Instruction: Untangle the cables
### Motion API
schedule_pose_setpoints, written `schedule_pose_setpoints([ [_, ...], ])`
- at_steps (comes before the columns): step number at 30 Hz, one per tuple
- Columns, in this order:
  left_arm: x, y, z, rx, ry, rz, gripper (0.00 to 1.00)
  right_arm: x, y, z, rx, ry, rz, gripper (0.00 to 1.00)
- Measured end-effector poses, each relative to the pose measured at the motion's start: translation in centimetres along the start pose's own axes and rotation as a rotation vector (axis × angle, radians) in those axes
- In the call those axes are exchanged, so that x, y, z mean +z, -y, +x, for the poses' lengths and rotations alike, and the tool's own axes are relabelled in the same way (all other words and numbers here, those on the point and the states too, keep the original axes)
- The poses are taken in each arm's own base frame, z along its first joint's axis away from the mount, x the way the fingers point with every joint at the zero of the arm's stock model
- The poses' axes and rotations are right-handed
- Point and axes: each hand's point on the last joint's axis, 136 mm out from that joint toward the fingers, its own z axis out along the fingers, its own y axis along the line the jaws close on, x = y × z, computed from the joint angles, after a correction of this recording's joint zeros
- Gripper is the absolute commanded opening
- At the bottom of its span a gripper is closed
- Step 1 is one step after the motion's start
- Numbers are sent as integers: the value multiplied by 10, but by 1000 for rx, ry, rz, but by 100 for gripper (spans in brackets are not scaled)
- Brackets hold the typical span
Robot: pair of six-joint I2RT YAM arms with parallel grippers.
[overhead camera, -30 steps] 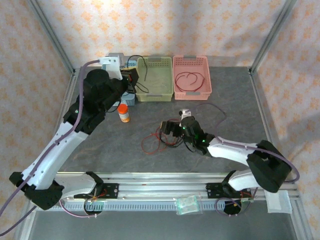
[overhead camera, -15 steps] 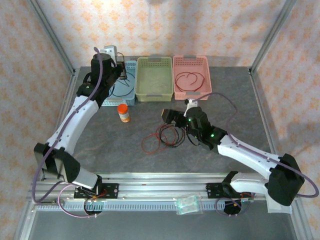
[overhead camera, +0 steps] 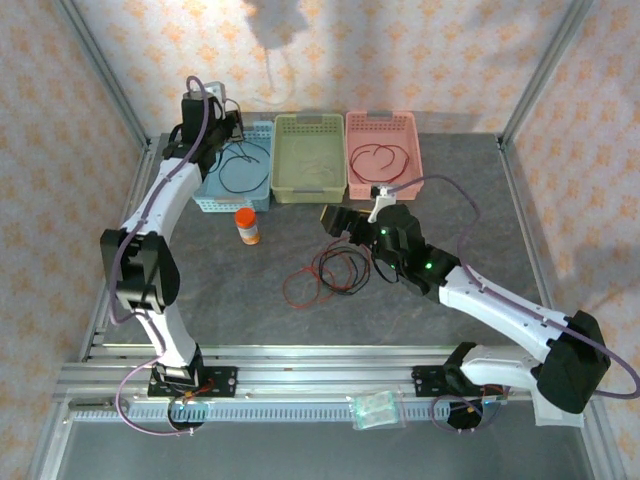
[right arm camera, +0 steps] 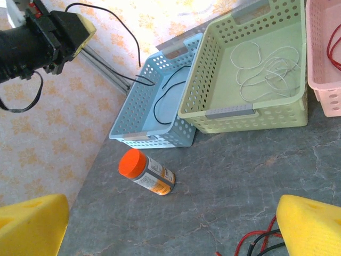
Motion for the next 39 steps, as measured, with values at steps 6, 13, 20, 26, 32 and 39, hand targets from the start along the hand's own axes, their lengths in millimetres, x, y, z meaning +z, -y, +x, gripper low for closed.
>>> schedule_pose_setpoints([
  [6, 45, -11, 12, -46, -29, 56, 0, -2, 9, 10, 0, -22, 19, 100],
  [13, 103, -38, 55, -118, -129, 57, 9, -4, 14, 17, -2, -45, 30, 100],
  [20, 112, -61, 87, -152, -211, -63, 42, -5, 24, 22, -9, -62, 77, 100],
  [26, 102, -89, 99, -162, -249, -232, 78, -8, 44, 27, -23, -71, 173, 97],
  [32, 65, -97, 86, -131, -251, -359, 99, -16, 72, 34, -42, -82, 310, 95],
  [39, 14, -58, 63, -55, -199, -371, 99, -28, 105, 42, -46, -132, 450, 91],
])
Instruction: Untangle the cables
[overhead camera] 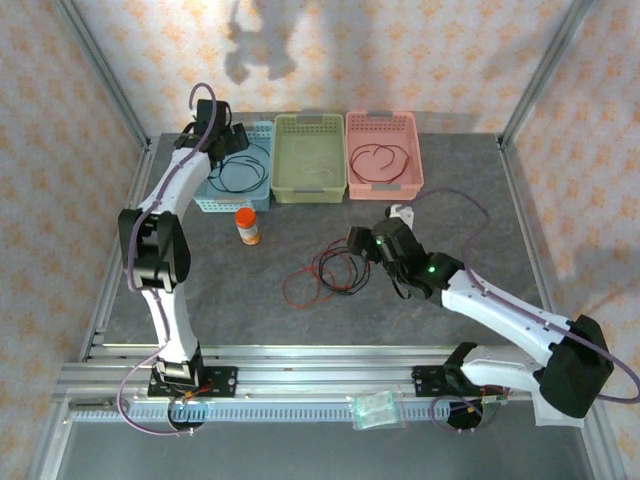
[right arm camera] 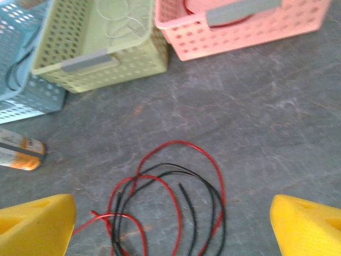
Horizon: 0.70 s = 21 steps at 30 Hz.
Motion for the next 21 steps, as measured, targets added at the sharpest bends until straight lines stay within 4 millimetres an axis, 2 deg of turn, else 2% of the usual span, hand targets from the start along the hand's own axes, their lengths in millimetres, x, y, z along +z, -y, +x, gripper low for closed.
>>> schedule_pose_setpoints([
  [2, -17, 8, 13, 21, -9, 19, 99, 1, 9, -2, 19, -16, 29, 89],
  [4, -37, 17, 30, 41, -14, 56, 99, 2, 14, -6, 43, -39, 43, 82],
  [6, -61, 27, 51, 55, -16, 117, 99, 5, 16, -9, 65, -73, 43, 75],
  [9, -94, 40, 76, 72, -2, 201, 99, 13, 14, -10, 72, -125, 45, 73],
  [12, -130, 59, 99, 104, 22, 297, 99, 25, 12, 3, 37, -203, 54, 66],
  [15, -160, 79, 126, 143, 34, 386, 99, 36, 15, 18, 0, -275, 83, 63],
  [17, -179, 89, 150, 171, 26, 443, 98, 42, 17, 27, -23, -319, 101, 60],
  [21, -196, 94, 189, 200, -2, 501, 98, 52, 14, 33, -48, -372, 102, 53],
])
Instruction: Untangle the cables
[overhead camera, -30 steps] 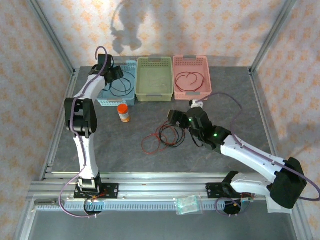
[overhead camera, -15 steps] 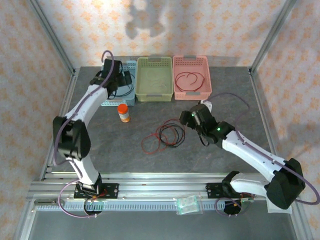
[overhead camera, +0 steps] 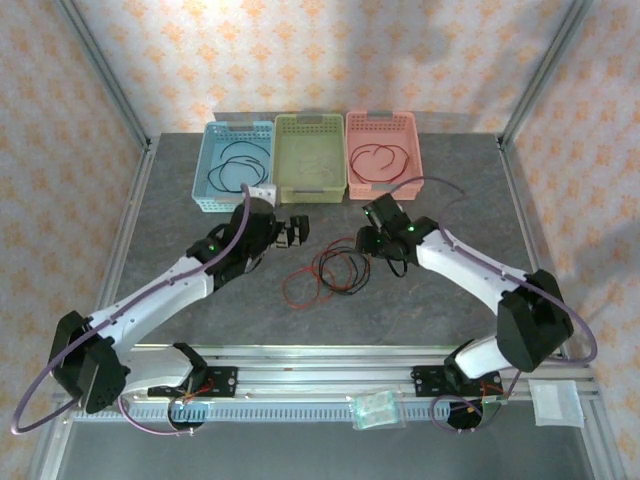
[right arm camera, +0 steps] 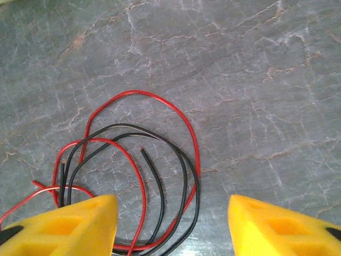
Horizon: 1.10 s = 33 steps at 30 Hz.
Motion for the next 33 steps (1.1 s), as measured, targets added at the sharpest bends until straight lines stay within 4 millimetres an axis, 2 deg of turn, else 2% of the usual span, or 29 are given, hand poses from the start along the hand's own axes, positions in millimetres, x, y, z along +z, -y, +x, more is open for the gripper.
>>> schedule_pose_setpoints([
  [5, -6, 10, 44, -7, -32, 47, 98, 12, -19, 8, -58, -74, -54, 44],
  [10, -6, 18, 84, -16, -57, 71, 99, 31, -43, 28, -150, -143, -63, 37],
  [14, -11, 16, 106, -63, -38, 92, 99, 44, -59, 45, -202, -190, -61, 33],
  [16, -16, 6, 112, -104, -15, 93, 99, 47, -68, 51, -221, -203, -63, 33],
  [18, -20, -2, 115, -142, 5, 88, 99, 49, -78, 55, -234, -208, -68, 32],
  [21, -25, -13, 110, -209, 40, 82, 99, 49, -95, 60, -237, -205, -78, 31],
  [25, -30, -41, 89, -325, 113, 53, 97, 46, -119, 64, -186, -174, -72, 31],
  [28, -32, -66, 83, -404, 147, 29, 97, 48, -136, 74, -151, -162, -71, 31],
  [33, -35, -96, 81, -518, 178, 28, 96, 57, -168, 93, -127, -160, -67, 39],
])
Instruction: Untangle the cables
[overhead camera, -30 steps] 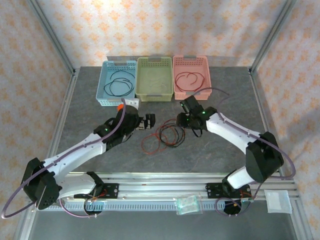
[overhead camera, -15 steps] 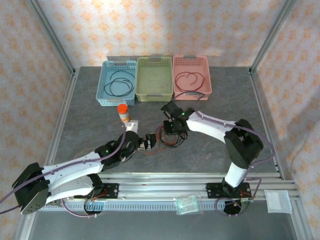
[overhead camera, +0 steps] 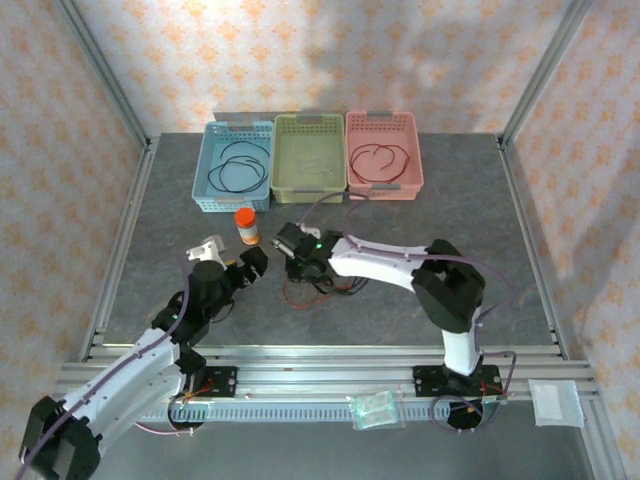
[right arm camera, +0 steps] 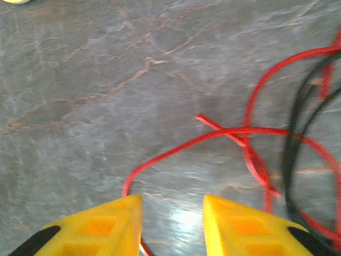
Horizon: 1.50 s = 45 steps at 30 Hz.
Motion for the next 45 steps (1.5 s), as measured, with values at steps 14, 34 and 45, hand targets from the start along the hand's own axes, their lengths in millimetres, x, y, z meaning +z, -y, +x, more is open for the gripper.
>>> schedule_pose_setpoints([
  [14, -5, -40, -23, -215, 23, 28, 94, 35, -33, 11, 17, 10, 45, 65],
  [34, -2, -44, -15, -218, -18, 22, 94, 50, -34, 5, -53, 13, 150, 44],
  [45, -6, -50, -15, -215, -7, -8, 94, 54, -27, 7, -71, 17, 178, 26],
])
